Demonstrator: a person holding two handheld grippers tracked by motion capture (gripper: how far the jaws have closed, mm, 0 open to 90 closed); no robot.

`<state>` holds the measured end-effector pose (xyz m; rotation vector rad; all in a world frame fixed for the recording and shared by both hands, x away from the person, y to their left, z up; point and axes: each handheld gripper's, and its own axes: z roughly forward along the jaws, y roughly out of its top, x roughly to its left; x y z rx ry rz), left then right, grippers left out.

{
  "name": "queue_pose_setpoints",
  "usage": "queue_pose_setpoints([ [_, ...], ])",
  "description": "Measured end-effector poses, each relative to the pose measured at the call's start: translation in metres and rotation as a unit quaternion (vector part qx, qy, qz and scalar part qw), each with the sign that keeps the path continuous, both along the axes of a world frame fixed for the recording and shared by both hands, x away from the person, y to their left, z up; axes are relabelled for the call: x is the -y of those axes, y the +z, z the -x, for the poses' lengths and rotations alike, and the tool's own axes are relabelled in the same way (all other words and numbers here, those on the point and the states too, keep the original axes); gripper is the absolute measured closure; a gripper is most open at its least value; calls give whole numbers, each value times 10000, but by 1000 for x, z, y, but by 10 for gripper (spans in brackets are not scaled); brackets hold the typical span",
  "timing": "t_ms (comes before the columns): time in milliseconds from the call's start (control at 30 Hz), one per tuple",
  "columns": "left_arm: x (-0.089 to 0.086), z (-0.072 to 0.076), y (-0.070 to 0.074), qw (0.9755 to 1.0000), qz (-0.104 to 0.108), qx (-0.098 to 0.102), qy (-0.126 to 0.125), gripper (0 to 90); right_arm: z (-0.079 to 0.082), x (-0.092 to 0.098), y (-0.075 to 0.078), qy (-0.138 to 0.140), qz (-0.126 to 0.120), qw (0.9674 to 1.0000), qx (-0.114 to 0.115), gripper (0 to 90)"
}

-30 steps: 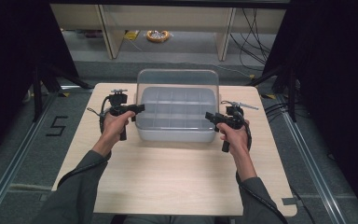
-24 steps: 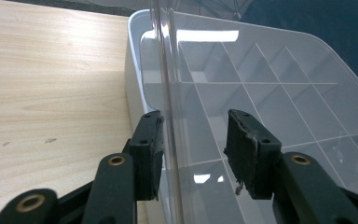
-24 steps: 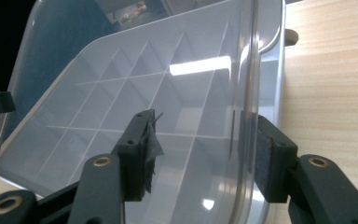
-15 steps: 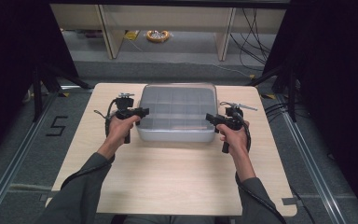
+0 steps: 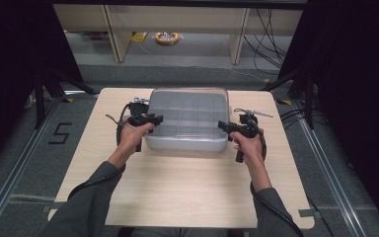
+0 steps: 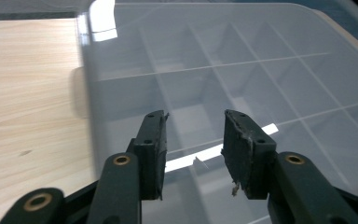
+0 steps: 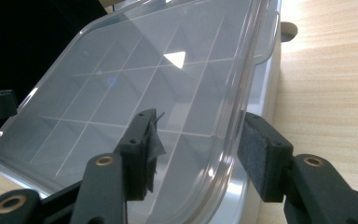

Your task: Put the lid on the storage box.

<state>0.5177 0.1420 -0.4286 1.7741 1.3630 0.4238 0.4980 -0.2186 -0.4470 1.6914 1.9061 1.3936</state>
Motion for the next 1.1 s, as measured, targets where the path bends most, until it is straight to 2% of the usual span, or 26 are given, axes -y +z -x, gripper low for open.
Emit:
queue_pose_setpoints([
  [33, -9, -1, -2, 9999, 29, -40, 118, 566, 0, -1, 2, 39, -41, 10000, -61, 502],
  [133, -21, -4, -6, 9994, 131, -94, 297, 559, -2, 0, 2, 57, 40, 10000, -68, 501],
  [167, -26, -5, -6, 9993, 144, -160, 293, 556, -2, 0, 2, 57, 46, 9999, -91, 500],
  [233, -30, -7, -10, 9988, 186, -153, 420, 553, -2, 0, 3, 36, 64, 9998, -193, 495],
  [333, -35, -8, -14, 9983, 260, -243, 453, 547, -2, -2, 5, 18, 13, 9995, -308, 489],
  [400, -36, -7, -16, 9980, 276, -297, 476, 543, -4, -2, 5, 40, 80, 9996, -270, 483],
  [500, -37, -7, -18, 9983, 282, -298, 426, 541, -4, -2, 6, 46, 135, 9994, -308, 480],
  [533, -38, -7, -19, 9982, 298, -302, 416, 540, -2, -4, 9, 5, -2, 9989, -469, 480],
  [600, -37, -6, -19, 9982, 304, -302, 430, 540, -1, -4, 11, -5, -60, 9984, -557, 480],
  [733, -38, -3, -20, 9982, 322, -335, 384, 530, -2, -2, 12, -107, 49, 9983, -570, 481],
  [867, -42, -1, -19, 9982, 330, -376, 332, 530, -2, 0, 11, 12, 148, 9984, -539, 463],
  [900, -43, -1, -20, 9979, 379, -390, 352, 528, -2, -3, 13, -97, 76, 9976, -676, 457],
  [967, -44, 0, -19, 9978, 386, -418, 349, 527, -3, -3, 13, -17, 132, 9980, -620, 441],
  [1000, -46, 0, -20, 9978, 376, -403, 368, 524, -8, -2, 12, 163, 440, 9981, -398, 425],
  [1033, -47, 0, -20, 9978, 388, -398, 356, 521, -8, -2, 14, 139, 389, 9976, -556, 423],
  [1100, -48, 0, -20, 9977, 412, -409, 362, 518, -9, -1, 14, 191, 395, 9978, -505, 421],
])
